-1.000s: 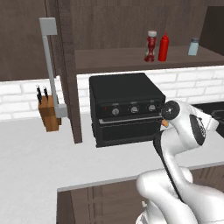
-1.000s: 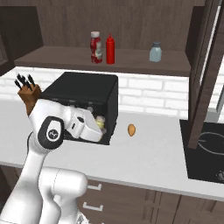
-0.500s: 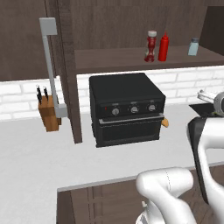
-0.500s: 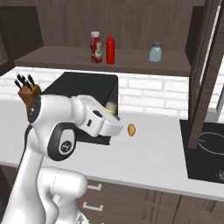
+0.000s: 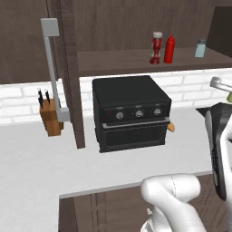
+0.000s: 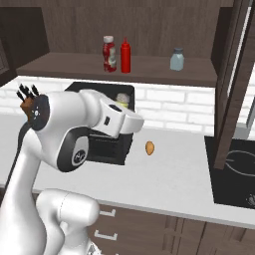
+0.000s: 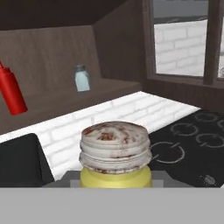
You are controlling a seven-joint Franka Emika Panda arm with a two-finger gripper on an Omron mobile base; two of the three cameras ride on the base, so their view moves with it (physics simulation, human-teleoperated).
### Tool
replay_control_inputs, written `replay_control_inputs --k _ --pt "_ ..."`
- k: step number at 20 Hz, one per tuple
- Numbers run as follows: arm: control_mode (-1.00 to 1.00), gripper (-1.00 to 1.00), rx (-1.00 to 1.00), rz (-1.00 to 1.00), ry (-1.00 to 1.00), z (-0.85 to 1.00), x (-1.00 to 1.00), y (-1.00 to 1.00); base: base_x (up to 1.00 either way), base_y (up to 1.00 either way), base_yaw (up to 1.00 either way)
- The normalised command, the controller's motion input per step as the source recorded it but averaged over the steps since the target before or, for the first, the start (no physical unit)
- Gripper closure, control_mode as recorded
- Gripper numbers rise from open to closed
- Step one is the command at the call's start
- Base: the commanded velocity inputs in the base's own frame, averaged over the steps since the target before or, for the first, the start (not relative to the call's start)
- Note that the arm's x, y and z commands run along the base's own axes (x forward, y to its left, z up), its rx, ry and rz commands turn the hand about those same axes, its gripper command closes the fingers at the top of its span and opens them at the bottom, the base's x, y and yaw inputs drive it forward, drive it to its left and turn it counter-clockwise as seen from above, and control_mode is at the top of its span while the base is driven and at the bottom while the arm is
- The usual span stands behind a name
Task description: Put the shaker and condiment bottle from the counter next to their counterparts in the cabinet.
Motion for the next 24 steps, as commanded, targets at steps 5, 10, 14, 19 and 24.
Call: replay_control_inputs --k 5,10,14,19,24 --pt "-1.0 1.0 -0.01 0.14 0.0 0.54 0.0 0.08 0.0 0.0 0.0" --pt "-1.0 1.0 -0.11 0.12 0.03 -0.04 0.21 0.4 0.0 0.0 0.0" --pt "-1.0 1.0 -0.02 0.02 -0.01 0.39 0.32 0.02 0.0 0.0 0.0" --pt "-1.0 1.0 -0.01 0.0 -0.01 0.23 0.29 0.0 0.0 0.0 0.0" --pt "-1.0 1.0 -0.02 0.0 0.0 0.0 0.6 -0.03 0.0 0.0 0.0"
